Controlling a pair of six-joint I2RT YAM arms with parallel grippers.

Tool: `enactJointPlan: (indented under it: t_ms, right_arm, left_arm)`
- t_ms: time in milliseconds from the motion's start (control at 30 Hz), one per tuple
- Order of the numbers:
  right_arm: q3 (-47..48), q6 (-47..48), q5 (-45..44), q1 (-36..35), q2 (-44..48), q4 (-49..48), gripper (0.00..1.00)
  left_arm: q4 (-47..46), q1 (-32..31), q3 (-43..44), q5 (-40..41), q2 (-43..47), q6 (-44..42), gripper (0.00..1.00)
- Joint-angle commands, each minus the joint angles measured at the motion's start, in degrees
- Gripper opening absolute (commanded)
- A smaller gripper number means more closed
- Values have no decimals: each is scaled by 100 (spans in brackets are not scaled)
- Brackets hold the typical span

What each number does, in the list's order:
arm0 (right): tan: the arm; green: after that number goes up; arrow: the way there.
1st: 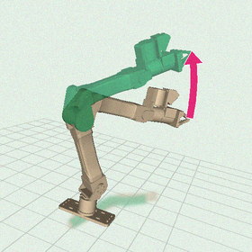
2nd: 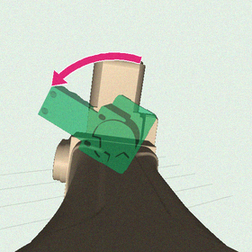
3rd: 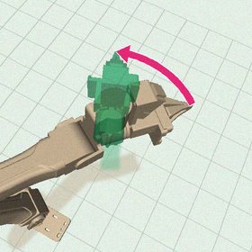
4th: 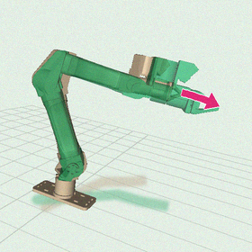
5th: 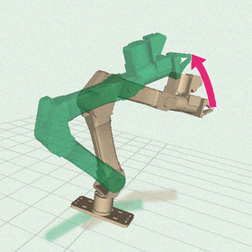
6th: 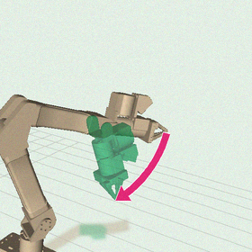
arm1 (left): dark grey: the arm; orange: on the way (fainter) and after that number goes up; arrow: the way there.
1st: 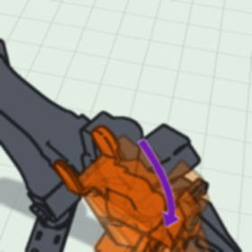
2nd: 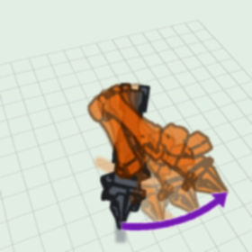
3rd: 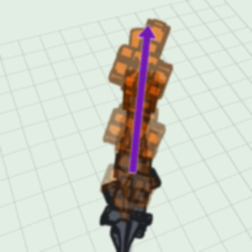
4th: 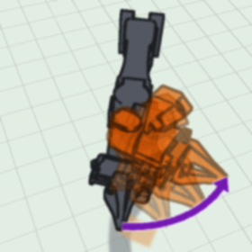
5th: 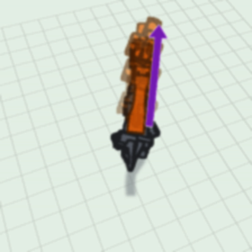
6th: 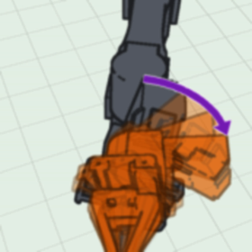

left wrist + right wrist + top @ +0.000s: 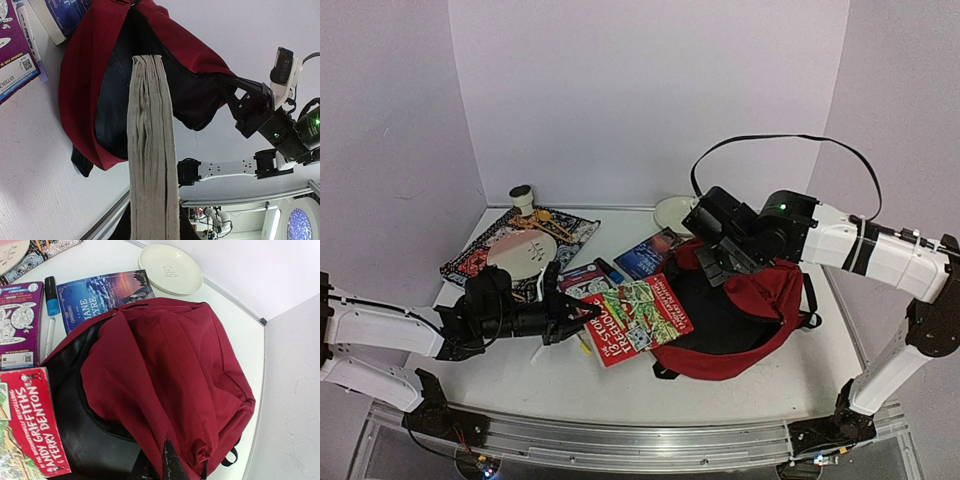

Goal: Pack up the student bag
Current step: Open the largest pocket of the student bag, then place the book in the largest pocket of the bag.

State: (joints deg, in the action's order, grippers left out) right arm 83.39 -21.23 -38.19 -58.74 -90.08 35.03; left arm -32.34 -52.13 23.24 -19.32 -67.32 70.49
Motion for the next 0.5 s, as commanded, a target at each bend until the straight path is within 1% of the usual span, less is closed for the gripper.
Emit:
enactJointPlan:
  t_ms: [0,133,300,467]
  right_arm:
    - [185,-198,124,-11,274,-165,0]
    - [15,-196,559,-12,397,-612,0]
    - [-91,-144,967,-8,600,-1060,0]
    - [-150,-110,1295,-12,798,-1280,0]
  left_arm:
    - [-425,-72,523,51,-120,21,0]
    - [-437,-180,875,82,-532,-1,0]
    - [-538,-312,1428,95,-1287,36,0]
    - [-1020,-348,1767,231,-1901,275,0]
